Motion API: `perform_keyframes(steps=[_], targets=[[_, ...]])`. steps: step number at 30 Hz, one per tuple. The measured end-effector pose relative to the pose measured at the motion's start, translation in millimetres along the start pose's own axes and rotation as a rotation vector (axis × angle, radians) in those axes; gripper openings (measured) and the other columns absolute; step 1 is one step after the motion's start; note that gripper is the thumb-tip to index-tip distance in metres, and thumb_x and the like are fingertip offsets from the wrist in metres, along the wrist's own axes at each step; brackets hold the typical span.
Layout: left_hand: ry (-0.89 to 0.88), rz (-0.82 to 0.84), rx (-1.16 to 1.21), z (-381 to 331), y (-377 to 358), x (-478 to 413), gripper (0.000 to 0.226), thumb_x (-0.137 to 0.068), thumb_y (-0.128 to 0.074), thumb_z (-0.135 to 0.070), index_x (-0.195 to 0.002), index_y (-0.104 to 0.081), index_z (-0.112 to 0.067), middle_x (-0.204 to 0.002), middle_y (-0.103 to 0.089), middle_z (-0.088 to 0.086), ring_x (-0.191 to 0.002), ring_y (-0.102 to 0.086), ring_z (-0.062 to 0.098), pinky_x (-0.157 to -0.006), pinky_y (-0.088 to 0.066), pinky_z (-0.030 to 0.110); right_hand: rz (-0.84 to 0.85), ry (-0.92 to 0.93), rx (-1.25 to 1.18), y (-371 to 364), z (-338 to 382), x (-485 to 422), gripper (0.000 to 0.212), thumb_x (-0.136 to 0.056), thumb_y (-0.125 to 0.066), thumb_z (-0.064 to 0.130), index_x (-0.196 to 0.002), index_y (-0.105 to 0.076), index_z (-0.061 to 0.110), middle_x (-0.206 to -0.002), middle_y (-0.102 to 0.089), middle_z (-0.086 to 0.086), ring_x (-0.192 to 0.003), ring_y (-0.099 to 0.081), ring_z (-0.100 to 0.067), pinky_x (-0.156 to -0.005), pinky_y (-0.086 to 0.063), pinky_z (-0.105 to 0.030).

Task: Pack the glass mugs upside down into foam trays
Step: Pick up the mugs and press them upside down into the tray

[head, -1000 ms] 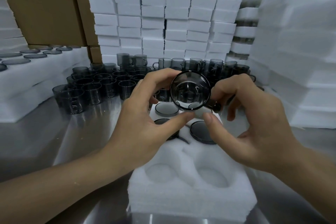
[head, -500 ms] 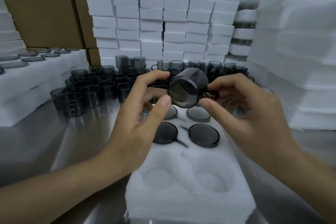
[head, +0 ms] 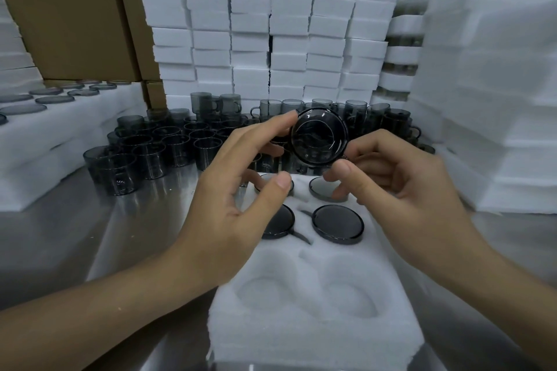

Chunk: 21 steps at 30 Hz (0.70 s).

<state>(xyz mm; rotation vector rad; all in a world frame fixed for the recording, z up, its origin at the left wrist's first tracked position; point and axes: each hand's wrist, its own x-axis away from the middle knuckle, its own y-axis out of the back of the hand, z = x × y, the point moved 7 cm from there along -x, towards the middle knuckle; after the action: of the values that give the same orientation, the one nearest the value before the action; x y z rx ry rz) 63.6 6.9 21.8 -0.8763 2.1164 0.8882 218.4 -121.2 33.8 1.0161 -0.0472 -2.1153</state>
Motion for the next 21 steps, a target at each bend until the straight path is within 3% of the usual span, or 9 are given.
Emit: perform_keyframes(steps=[1, 3, 8, 13, 17, 21], targets=[[-0.008, 0.001, -0.002, -1, 0, 0, 0.054, -0.104, -0.058, -0.020, -0.155, -0.048, -0.036, -0.146, -0.057, -0.017, -0.135, -0.055, 0.023, -0.094, -0.052, 0.022, 0.011, -0.008, -0.001, -1, 0, 1, 0.016, -0.097, -0.070, 0.037, -0.097, -0.066, 0.022, -0.089, -0.080, 0.000, -0.082, -0.080, -0.019, -0.070, -0.056, -0.022], [-0.013, -0.001, 0.000, -3, 1, 0, 0.054, -0.102, -0.056, -0.025, -0.155, -0.047, -0.035, -0.148, -0.056, -0.017, -0.136, -0.056, 0.023, -0.093, -0.052, 0.022, 0.023, -0.023, -0.005, -4, 0, 3, 0.015, -0.098, -0.068, 0.036, -0.097, -0.066, 0.020, -0.090, -0.080, 0.001, -0.083, -0.080, -0.019, -0.070, -0.057, -0.022], [0.006, -0.005, 0.006, -1, 1, 1, 0.054, -0.102, -0.061, -0.020, -0.153, -0.049, -0.032, -0.147, -0.058, -0.016, -0.136, -0.056, 0.022, -0.094, -0.052, 0.021, 0.000, -0.002, 0.009, -3, 5, 5, 0.016, -0.094, -0.073, 0.034, -0.098, -0.066, 0.020, -0.089, -0.078, 0.000, -0.084, -0.078, -0.022, -0.078, -0.061, -0.054], [0.052, -0.002, 0.110, 2, 0, 0, 0.053, -0.101, -0.060, -0.032, -0.153, -0.049, -0.032, -0.144, -0.061, -0.019, -0.136, -0.059, 0.019, -0.093, -0.053, 0.022, -0.059, 0.133, 0.172, 2, 19, 5, 0.039, -0.082, -0.094, 0.026, -0.096, -0.058, 0.023, -0.085, -0.066, 0.010, -0.079, -0.067, -0.017, -0.066, -0.054, -0.034], [0.111, 0.030, 0.109, 9, -4, 0, 0.056, -0.099, -0.066, -0.039, -0.153, -0.052, -0.034, -0.145, -0.062, -0.017, -0.139, -0.058, 0.017, -0.094, -0.055, 0.025, -0.065, 0.170, 0.190, 1, 20, 7, 0.036, -0.082, -0.090, 0.028, -0.098, -0.058, 0.021, -0.086, -0.064, 0.009, -0.077, -0.066, -0.017, -0.065, -0.054, -0.032], [0.174, 0.068, 0.168, 15, -8, 0, 0.067, -0.094, -0.075, -0.038, -0.156, -0.049, -0.039, -0.138, -0.067, -0.007, -0.126, -0.068, 0.022, -0.091, -0.059, 0.031, -0.065, 0.222, 0.204, 1, 23, 9, 0.037, -0.086, -0.089, 0.033, -0.108, -0.062, 0.022, -0.092, -0.064, 0.008, -0.082, -0.067, -0.018, -0.065, -0.055, -0.030]])
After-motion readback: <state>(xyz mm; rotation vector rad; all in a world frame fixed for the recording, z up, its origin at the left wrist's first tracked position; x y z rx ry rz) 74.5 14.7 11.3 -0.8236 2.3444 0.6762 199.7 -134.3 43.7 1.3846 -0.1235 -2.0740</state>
